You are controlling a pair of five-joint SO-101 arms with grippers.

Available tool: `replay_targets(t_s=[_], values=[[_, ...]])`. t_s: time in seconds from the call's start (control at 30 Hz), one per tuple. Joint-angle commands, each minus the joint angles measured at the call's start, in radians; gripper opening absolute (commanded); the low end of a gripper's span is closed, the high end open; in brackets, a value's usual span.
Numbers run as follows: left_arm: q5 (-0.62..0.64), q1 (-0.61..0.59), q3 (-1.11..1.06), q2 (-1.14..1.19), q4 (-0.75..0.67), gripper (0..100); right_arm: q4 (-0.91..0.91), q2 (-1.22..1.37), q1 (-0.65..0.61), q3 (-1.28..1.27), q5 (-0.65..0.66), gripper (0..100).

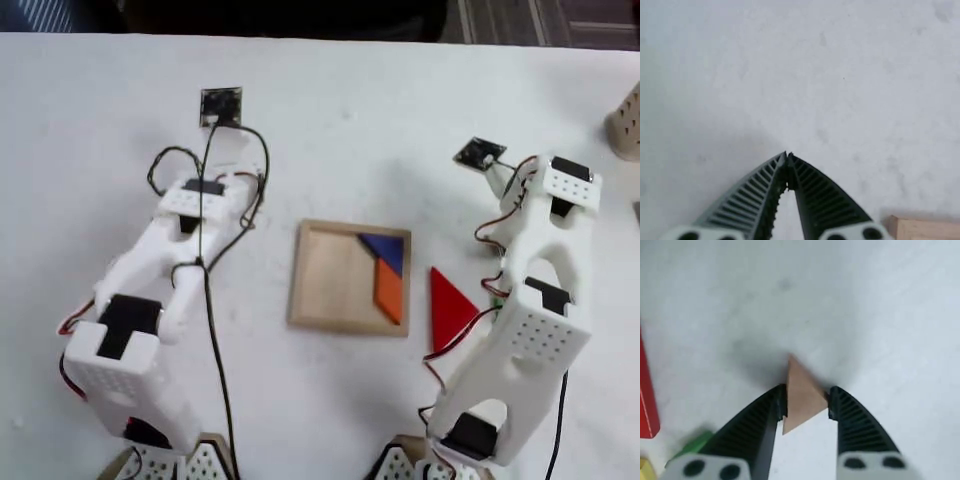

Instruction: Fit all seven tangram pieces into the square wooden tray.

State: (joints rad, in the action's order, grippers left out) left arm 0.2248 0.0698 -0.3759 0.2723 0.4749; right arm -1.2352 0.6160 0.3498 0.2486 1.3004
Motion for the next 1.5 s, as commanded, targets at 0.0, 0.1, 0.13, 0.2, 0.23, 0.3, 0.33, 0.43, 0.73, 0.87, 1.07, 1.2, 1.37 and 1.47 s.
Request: replay_targets(t_s=[0.0,0.1,0.13,0.2,0.23,0.3,0.33,0.43,0.73,0.87,1.07,1.2,1.37,1.47], values=[[-0.014,0.008,0.064,-0.007,-0.002,2,-0.015,-0.059,-0.025,0.021,-0.055,1.9],[-0.014,0.008,0.064,-0.007,-0.002,2,-0.077,-0.059,-0.028,0.064,-0.132,1.9],[-0.014,0.008,0.064,-0.007,-0.002,2,-0.105,-0.059,-0.028,0.083,-0.150,1.9],[-0.014,0.008,0.064,-0.007,-0.002,2,-0.156,-0.059,-0.028,0.120,-0.183,1.9],[-0.014,0.008,0.064,-0.007,-0.002,2,-0.180,-0.059,-0.028,0.141,-0.204,1.9],[-0.014,0.008,0.064,-0.007,-0.002,2,-0.225,-0.059,-0.028,0.180,-0.250,1.9],[-0.014,0.008,0.064,-0.007,-0.002,2,-0.248,-0.059,-0.030,0.198,-0.275,1.9],[-0.014,0.007,0.064,-0.007,-0.002,2,-0.331,-0.059,-0.051,0.250,-0.367,1.9],[-0.014,0.002,0.066,-0.010,-0.002,2,-0.478,-0.058,-0.229,0.281,-0.767,1.9],[-0.014,0.001,0.066,-0.010,-0.002,2,-0.479,-0.061,-0.341,0.250,-0.853,1.9],[-0.014,-0.008,0.066,-0.012,-0.003,2,-0.464,-0.061,-0.519,0.141,-0.944,1.9],[-0.014,-0.008,0.066,-0.012,-0.003,2,-0.441,-0.059,-0.596,0.127,-0.994,1.9],[-0.014,-0.008,0.066,-0.012,-0.003,2,-0.441,-0.050,-0.651,0.123,-1.025,2.1],[-0.014,-0.008,0.068,-0.012,-0.003,2,-0.421,-0.059,-0.682,0.083,-1.026,4.3]])
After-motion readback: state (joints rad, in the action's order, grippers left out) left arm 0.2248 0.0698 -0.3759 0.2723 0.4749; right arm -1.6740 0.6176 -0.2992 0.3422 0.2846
